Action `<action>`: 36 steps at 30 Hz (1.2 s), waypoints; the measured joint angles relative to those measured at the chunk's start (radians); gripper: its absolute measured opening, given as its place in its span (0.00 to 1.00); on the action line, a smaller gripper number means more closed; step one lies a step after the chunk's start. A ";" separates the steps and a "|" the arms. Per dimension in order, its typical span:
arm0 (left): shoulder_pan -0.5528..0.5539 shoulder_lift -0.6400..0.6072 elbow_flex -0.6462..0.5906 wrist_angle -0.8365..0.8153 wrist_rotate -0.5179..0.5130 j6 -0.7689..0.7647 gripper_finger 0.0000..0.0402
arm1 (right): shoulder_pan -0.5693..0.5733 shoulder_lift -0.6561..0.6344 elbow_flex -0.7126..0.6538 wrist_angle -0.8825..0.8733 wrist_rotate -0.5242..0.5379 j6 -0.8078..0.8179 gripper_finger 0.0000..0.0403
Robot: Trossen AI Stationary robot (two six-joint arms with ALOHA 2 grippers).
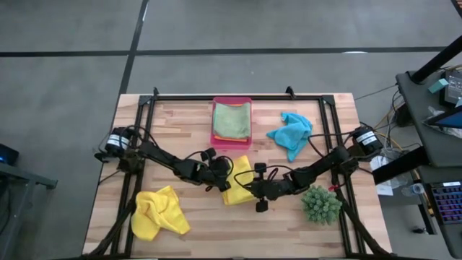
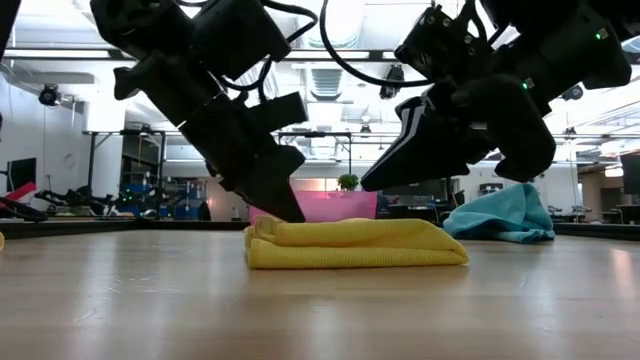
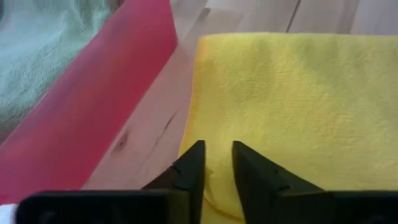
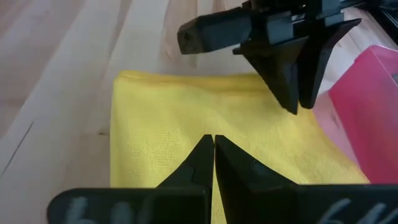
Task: Fold microfiber towels
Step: Fold the top yellow towel
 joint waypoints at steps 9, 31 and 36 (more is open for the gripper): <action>0.000 -0.038 0.001 -0.015 0.000 0.004 0.00 | 0.000 0.000 0.000 -0.002 0.000 -0.010 0.02; 0.001 -0.071 -0.002 -0.107 0.079 0.052 0.19 | 0.000 0.000 -0.014 0.000 -0.001 -0.006 0.02; 0.003 -0.042 -0.001 -0.097 0.031 0.051 0.29 | 0.000 0.000 -0.014 0.002 -0.001 -0.006 0.02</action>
